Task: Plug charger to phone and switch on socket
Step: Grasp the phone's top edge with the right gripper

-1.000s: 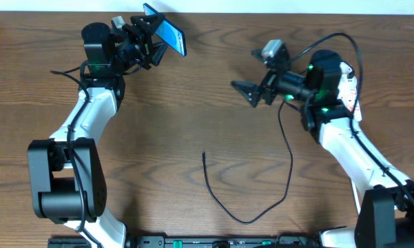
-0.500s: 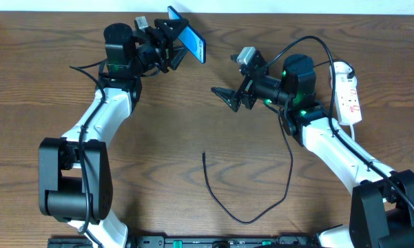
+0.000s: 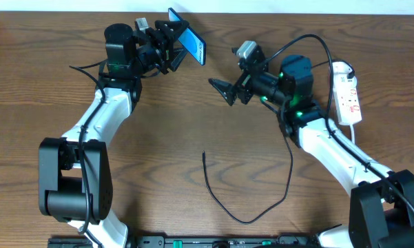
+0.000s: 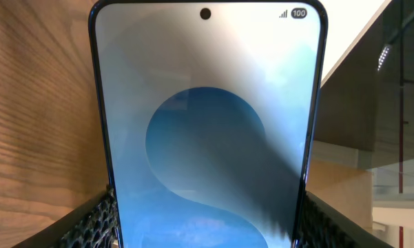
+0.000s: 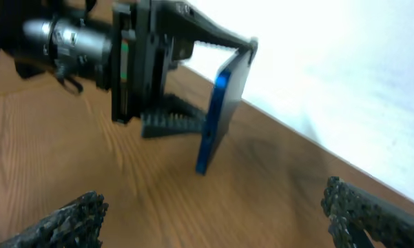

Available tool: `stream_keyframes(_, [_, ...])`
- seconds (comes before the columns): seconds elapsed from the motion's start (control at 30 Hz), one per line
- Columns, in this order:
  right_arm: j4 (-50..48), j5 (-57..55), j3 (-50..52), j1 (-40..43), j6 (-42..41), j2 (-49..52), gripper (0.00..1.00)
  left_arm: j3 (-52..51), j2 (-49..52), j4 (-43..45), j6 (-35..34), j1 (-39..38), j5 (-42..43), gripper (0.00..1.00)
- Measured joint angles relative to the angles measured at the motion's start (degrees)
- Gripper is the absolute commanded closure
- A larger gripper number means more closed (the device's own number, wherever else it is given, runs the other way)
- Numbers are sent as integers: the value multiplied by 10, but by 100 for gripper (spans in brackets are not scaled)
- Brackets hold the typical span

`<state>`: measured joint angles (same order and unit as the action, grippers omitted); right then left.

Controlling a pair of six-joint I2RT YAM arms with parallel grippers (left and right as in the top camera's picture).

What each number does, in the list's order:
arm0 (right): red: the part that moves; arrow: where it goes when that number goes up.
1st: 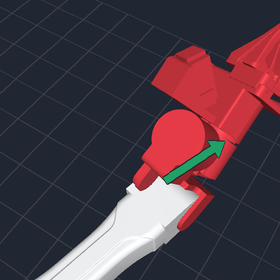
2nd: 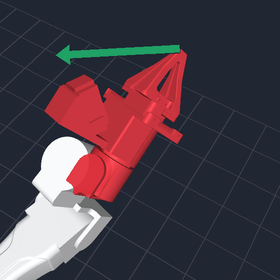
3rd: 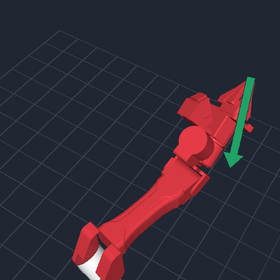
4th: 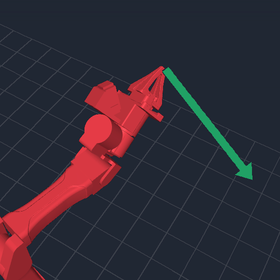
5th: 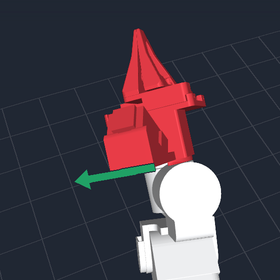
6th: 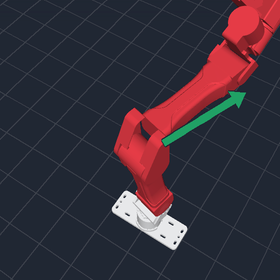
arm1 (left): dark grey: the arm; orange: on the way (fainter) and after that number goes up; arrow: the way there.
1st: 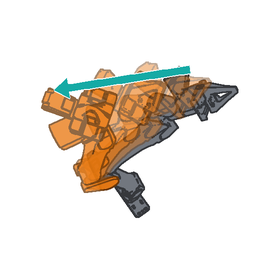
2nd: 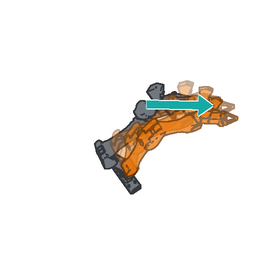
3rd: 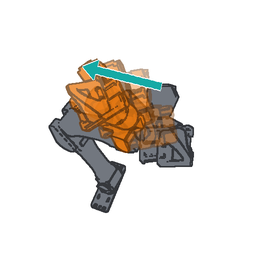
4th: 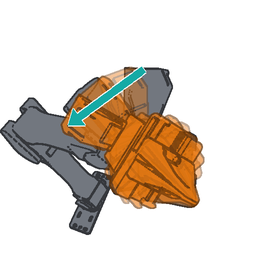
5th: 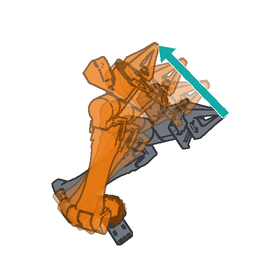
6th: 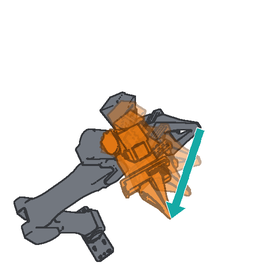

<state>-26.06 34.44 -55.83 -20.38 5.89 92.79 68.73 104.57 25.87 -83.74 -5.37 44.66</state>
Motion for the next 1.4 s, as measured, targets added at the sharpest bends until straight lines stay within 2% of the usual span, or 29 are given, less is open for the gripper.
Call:
stream_keyframes(0.23, [-26,-28,-7,-15,-28,3,1,0,0,0,0,-12,-28,93])
stream_keyframes(0.43, [-85,-45,-17,-26,-72,59,1,0,0,0,0,-46,-59,93])
stream_keyframes(0.93, [-108,-49,-17,-28,-83,79,1,0,0,-9,-5,-75,-71,93])
stream_keyframes(1.2, [-104,-49,-17,-28,-85,79,1,0,0,-9,-5,-79,-50,93])
stream_keyframes(1.4, [-104,-55,-17,-28,-85,79,9,0,0,-9,-5,-79,-42,93])
